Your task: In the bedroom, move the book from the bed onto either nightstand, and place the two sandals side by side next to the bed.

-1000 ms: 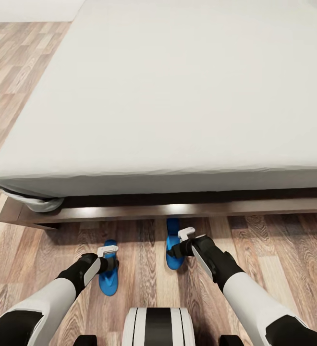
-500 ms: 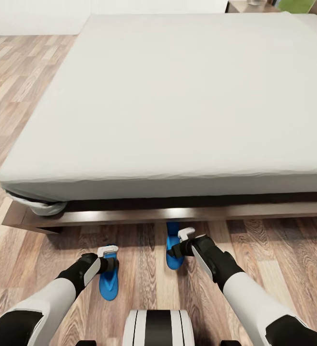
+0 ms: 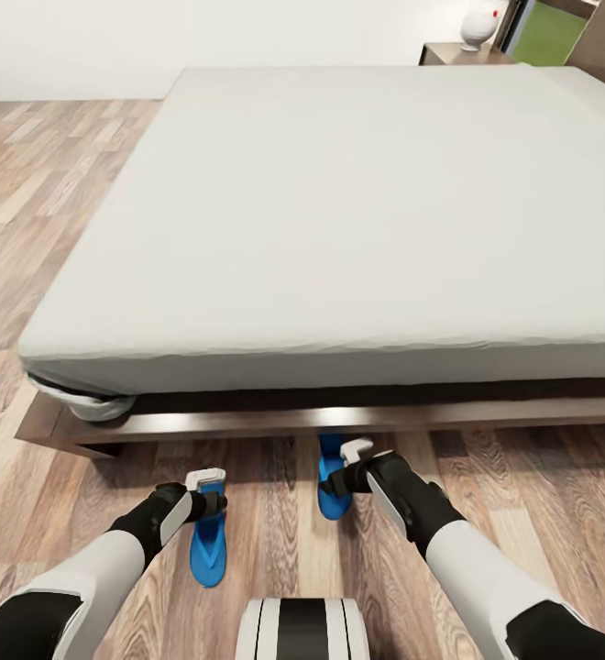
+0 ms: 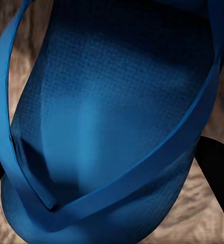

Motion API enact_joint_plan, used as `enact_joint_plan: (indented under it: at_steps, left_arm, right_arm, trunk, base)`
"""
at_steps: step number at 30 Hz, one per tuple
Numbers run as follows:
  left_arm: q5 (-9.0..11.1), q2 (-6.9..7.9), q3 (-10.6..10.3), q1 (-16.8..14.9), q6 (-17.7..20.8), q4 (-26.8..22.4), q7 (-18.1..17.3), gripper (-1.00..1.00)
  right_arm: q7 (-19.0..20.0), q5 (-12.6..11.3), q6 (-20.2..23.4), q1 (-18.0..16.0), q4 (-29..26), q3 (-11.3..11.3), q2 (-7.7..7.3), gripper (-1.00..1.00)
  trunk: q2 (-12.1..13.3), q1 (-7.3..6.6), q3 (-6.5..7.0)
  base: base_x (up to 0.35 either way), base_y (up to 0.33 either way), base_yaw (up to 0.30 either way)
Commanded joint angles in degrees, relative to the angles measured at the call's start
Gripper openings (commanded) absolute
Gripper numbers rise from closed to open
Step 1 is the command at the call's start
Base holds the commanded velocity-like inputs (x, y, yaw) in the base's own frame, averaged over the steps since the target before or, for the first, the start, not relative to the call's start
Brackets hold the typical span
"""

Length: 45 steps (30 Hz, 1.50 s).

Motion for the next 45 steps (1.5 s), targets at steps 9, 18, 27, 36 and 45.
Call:
enact_joint_plan:
  at_steps: [9, 18, 27, 36, 45]
  left_arm:
    - [0.0, 0.00, 0.0, 0.0, 0.0, 0.0, -0.1, 1.00]
    - [0.0, 0.00, 0.1, 0.0, -0.1, 0.0, 0.0, 1.00]
    - [0.0, 0.00, 0.0, 0.0, 0.0, 0.0, 0.0, 1.00]
    - [0.0, 0.00, 0.1, 0.0, 0.0, 0.0, -0.2, 1.00]
    - [0.0, 0.00, 0.1, 0.0, 0.0, 0.0, -0.2, 1.00]
  right_arm:
    - [-0.1, 0.5, -0.3, 0.0, -1.4, -0.1, -0.03, -1.00]
    - [-0.1, 0.5, -0.3, 0.0, -1.4, -0.1, 0.00, -1.00]
    - [-0.1, 0.5, -0.3, -0.1, -1.4, 0.0, -0.02, -1.00]
    - [-0.2, 0.5, -0.3, 0.0, -1.4, -0.1, -0.01, -1.00]
    - [-0.2, 0.5, -0.3, 0.0, -1.5, -0.1, -0.02, -1.00]
  trunk:
    - [0.1, -0.11, 0.90]
    - [0.1, -0.11, 0.90]
    - [0.1, -0.11, 0.90]
    - [0.1, -0.18, 1.57]
    - [0.2, -0.42, 3.56]
  base:
    - [-0.105, 0.000, 0.000]
    - [-0.001, 0.000, 0.000]
    - [-0.073, 0.000, 0.000]
    - [-0.001, 0.000, 0.000]
    - [0.000, 0.000, 0.000]
